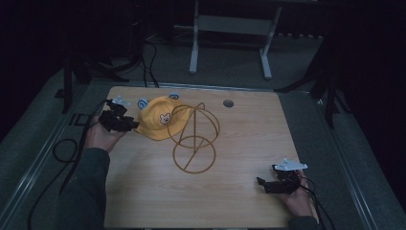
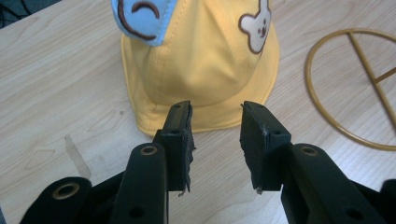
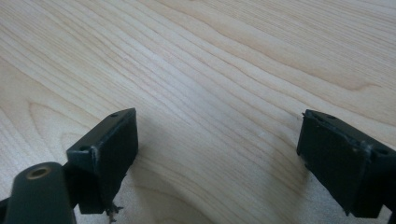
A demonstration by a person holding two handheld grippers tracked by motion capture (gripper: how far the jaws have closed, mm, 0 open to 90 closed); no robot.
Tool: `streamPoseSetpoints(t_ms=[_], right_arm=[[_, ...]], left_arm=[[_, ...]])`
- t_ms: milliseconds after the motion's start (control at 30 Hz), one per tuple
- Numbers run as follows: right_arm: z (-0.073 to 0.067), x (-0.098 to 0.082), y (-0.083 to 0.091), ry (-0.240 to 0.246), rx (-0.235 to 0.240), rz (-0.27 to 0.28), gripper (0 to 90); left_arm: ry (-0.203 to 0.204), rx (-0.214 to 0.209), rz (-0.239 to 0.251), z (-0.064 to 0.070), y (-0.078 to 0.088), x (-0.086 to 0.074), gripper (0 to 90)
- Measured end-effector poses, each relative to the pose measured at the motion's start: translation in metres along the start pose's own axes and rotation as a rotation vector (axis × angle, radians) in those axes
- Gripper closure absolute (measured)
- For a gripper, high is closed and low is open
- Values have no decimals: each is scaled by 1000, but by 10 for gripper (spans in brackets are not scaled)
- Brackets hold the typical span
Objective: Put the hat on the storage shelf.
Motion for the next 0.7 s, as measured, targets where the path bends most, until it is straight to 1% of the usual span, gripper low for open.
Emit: streamPoseSetpoints(t_ms=[200,300,533,700], right_arm=[[0,0,0,2,1,1,124],[0,0,0,1,2,0,124],[0,0,0,1,2,0,124],[0,0,0,2,2,1,124]], left_arm=[[5,-2,-7,-4,3,3,629],[-1,-1,-20,-6,6,6,628],[5,-6,-42,-8,8,12,613],[-11,-9,-62,-11,10,16,592]])
Point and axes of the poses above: each handheld gripper's, and its own axes: y roughly backward along the jaws, x roughly out of its top, z roughly to its right, the point moved 1 cm from there along -y, roughly forward along the jaws, and after that the axes turned 2 degrees about x, right-handed, at the moved point
